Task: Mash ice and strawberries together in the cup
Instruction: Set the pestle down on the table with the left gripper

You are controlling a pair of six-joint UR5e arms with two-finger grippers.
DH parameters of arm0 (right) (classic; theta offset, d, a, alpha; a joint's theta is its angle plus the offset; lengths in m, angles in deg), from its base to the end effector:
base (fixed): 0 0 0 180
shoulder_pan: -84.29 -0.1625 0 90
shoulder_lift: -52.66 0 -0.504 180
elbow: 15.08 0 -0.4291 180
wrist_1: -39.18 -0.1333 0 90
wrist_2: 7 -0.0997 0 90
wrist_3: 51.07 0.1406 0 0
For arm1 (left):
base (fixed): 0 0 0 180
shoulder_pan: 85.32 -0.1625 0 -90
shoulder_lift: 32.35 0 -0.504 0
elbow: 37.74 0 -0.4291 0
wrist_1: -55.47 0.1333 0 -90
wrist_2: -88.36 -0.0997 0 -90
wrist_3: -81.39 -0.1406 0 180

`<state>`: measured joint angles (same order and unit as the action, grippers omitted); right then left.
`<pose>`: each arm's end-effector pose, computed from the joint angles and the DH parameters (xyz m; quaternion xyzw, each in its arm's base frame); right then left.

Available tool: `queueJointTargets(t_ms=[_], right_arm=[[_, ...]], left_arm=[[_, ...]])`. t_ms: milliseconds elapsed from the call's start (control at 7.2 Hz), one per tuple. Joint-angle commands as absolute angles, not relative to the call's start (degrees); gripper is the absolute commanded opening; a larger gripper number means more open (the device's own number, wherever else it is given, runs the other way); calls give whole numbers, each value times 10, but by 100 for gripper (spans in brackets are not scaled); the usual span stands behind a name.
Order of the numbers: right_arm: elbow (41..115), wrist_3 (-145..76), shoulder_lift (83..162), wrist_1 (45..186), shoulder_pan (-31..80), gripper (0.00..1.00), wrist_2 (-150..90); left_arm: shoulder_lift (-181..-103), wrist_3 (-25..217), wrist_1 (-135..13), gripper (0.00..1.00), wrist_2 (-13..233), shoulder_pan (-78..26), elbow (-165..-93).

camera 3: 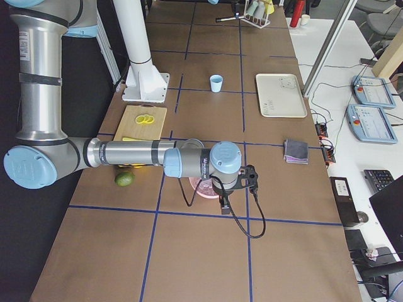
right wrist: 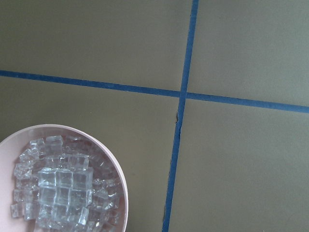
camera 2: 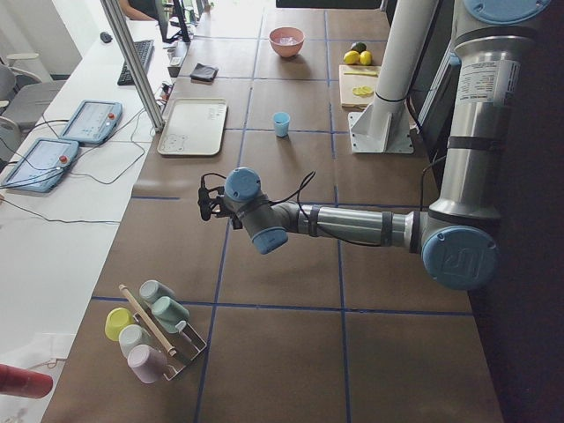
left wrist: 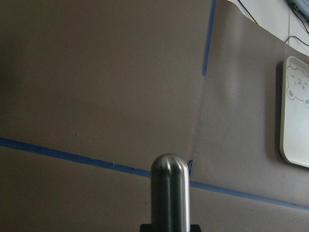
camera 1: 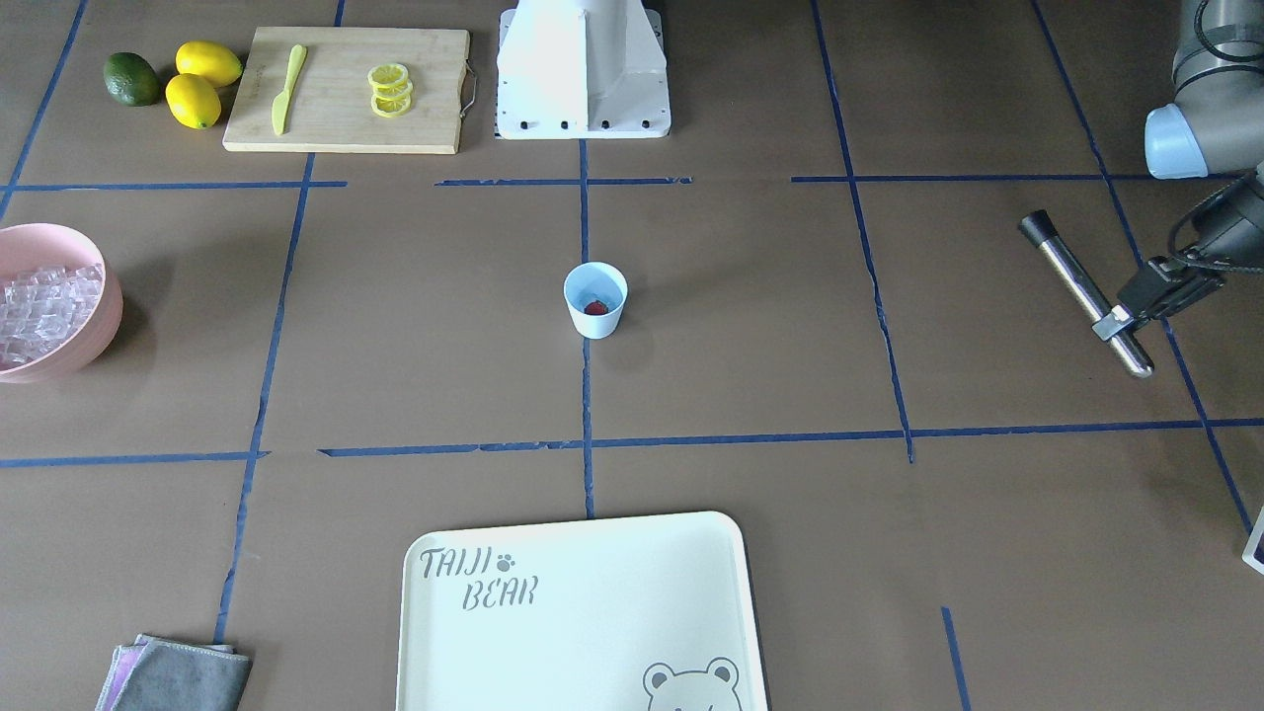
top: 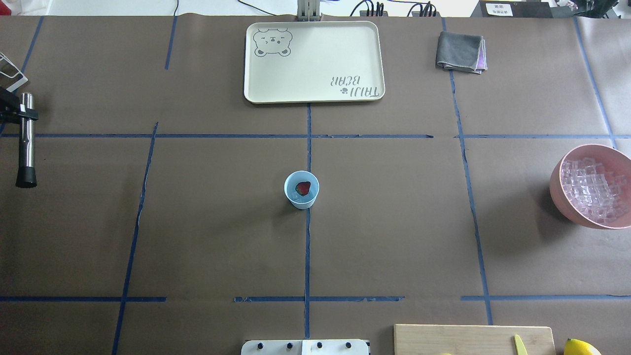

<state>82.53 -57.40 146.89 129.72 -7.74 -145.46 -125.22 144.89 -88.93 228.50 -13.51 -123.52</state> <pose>0.0456 -0.4941 0.7280 0.0524 -0.4075 -0.0444 0.9106 0.1589 -0.5648 0.6505 0.0581 0.5514 -0.1375 0.8208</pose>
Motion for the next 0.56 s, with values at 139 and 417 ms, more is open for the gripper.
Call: queueJointTargets(t_ms=[139, 417], right_arm=[[827, -574, 1469, 1296, -77, 100, -1453], [826, -574, 1469, 1296, -77, 100, -1451]], left_arm=[[-1217, 1317, -884, 0, 2254, -146, -1185], [-1193, 1285, -883, 0, 2213, -175, -1184]])
